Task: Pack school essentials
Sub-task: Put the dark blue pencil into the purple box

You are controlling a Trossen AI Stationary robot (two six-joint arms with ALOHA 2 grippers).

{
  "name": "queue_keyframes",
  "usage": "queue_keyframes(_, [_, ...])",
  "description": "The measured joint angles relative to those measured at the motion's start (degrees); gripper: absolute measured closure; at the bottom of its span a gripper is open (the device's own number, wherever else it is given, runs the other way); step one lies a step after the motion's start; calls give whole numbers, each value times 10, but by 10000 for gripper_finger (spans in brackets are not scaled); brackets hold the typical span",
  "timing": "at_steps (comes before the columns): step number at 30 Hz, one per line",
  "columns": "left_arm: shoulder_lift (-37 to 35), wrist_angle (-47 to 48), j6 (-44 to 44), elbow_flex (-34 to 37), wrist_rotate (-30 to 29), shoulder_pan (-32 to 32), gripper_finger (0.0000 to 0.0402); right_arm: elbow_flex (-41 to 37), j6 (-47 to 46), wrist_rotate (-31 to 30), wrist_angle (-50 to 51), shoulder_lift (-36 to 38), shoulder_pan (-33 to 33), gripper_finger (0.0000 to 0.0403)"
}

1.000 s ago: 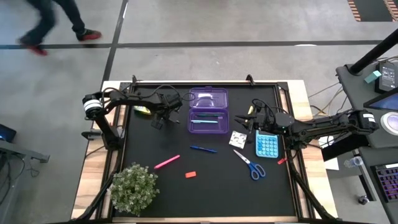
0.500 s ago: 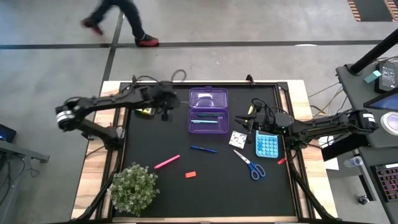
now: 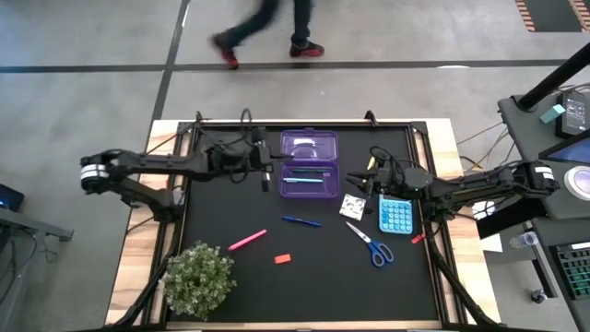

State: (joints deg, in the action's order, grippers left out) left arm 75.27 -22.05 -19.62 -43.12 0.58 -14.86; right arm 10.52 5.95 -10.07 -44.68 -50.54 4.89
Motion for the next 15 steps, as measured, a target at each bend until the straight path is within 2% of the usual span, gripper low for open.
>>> queue_keyframes(5, [91,-11,41,-11,0,14,400,0,6,0,-7,3,0,344])
queue_keyframes(10, [186,-4,73,-56,0,16,401,0,6,0,-6,2,0,344])
queue_keyframes(15, [234,115,50,-131,0,18,401,0,-1,0,-6,2,0,344])
